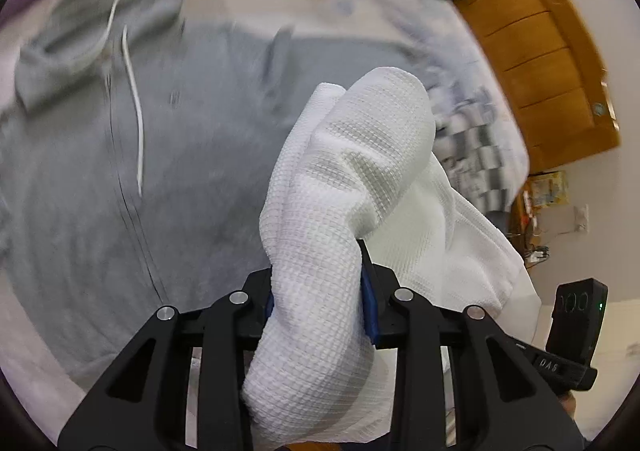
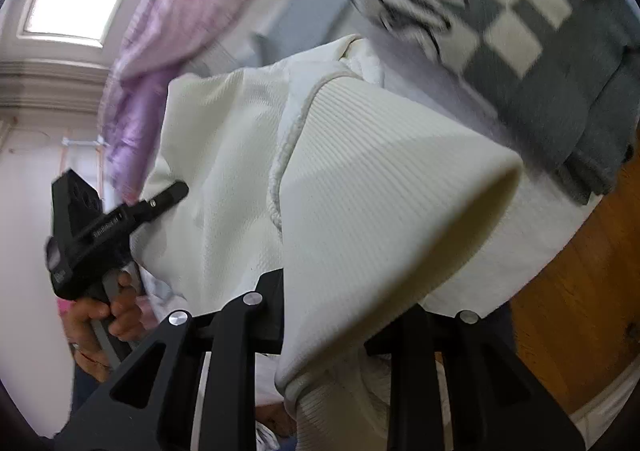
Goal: Fold large clothes
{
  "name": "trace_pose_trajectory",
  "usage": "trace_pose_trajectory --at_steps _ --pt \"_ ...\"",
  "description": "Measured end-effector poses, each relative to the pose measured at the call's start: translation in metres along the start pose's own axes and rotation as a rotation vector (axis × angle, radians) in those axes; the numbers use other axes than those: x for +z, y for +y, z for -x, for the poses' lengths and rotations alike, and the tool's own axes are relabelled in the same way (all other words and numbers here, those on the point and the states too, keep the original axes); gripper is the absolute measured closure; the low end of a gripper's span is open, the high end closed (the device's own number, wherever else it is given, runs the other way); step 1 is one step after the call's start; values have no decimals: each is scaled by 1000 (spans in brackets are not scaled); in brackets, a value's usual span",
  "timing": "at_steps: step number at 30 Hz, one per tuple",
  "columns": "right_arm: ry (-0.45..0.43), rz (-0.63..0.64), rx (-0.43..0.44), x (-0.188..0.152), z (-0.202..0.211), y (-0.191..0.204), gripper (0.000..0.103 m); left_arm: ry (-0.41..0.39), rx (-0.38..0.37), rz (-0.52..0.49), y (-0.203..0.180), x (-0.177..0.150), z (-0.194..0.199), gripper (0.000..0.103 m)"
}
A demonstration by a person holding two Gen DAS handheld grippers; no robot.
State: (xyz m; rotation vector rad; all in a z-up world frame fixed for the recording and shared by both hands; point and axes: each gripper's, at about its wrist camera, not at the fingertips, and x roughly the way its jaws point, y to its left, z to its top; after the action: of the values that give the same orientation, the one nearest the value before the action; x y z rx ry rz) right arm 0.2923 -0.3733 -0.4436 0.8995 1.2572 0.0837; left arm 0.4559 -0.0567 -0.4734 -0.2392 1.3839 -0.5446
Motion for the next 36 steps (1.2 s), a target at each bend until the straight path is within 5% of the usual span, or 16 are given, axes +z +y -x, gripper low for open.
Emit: trace_pose_trajectory --at_steps 4,9,19,21,24,28,32,36 --pt "-77 22 64 13 44 17 81 -66 -18 -66 -44 24 42 72" --pt "-166 -4 110 53 98 -9 81 -91 -54 -151 -124 71 38 72" --pt "-250 -113 33 139 152 -126 80 44 -135 -272 -280 157 -115 71" --pt "-242 -170 42 145 148 -153 80 92 -119 -282 -296 167 -150 71" --pt "-256 -120 -52 148 129 -177 80 161 -105 -276 -312 176 -202 71" --pt "-163 -291 -71 148 93 -227 75 230 0 -259 -310 183 -258 64" --pt "-109 -307 -125 147 97 -242 62 207 -3 -181 -294 186 -247 52" --pt "-65 -216 -205 143 130 -246 60 49 86 -136 -286 190 -187 37"
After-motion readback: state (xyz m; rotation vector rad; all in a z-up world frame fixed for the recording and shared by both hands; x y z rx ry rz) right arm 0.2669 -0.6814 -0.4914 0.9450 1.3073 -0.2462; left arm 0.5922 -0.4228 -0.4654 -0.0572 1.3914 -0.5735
